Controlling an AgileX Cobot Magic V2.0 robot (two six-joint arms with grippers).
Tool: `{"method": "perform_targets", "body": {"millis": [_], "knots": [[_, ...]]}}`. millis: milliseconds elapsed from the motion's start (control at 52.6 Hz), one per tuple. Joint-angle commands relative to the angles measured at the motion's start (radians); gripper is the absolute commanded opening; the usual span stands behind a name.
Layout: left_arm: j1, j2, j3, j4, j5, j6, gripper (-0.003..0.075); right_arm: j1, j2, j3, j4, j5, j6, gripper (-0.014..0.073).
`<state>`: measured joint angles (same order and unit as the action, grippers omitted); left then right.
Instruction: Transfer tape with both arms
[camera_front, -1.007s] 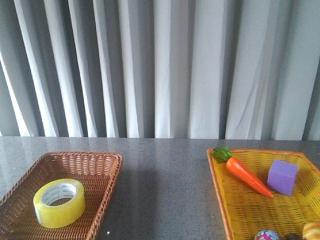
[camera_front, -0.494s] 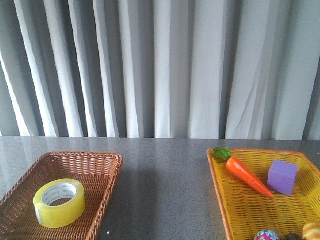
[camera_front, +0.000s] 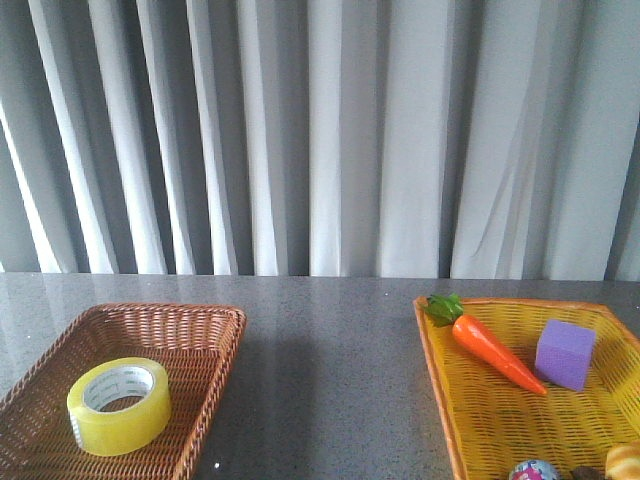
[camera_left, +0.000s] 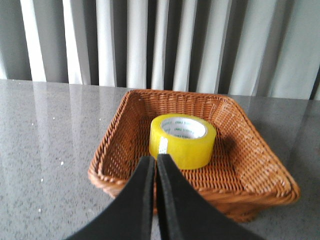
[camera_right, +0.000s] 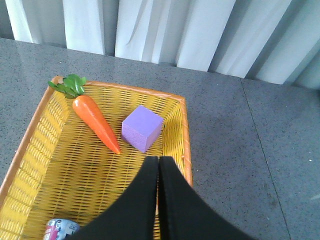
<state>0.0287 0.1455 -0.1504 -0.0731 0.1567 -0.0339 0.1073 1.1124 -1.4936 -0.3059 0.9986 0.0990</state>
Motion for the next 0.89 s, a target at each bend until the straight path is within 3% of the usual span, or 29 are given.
{"method": "perform_targets", "body": {"millis": [0, 133, 323, 874], "knots": [[-0.001, -0.076, 0.070, 0.010, -0.109, -0.010, -0.0007, -0.007, -0.017, -0.022, -0.027, -0.063, -0.002, -0.0008], [-0.001, -0.176, 0.156, 0.083, -0.114, -0.060, -0.0007, -0.007, -0.017, -0.022, -0.027, -0.063, -0.002, -0.0008], [-0.001, -0.173, 0.155, 0.189, -0.087, -0.139, -0.0007, -0.007, -0.017, -0.022, -0.027, -0.062, -0.002, -0.0008], [-0.001, -0.173, 0.154, 0.192, -0.090, -0.139, -0.0006, -0.007, -0.017, -0.022, -0.027, -0.063, -0.002, -0.0008]]}}
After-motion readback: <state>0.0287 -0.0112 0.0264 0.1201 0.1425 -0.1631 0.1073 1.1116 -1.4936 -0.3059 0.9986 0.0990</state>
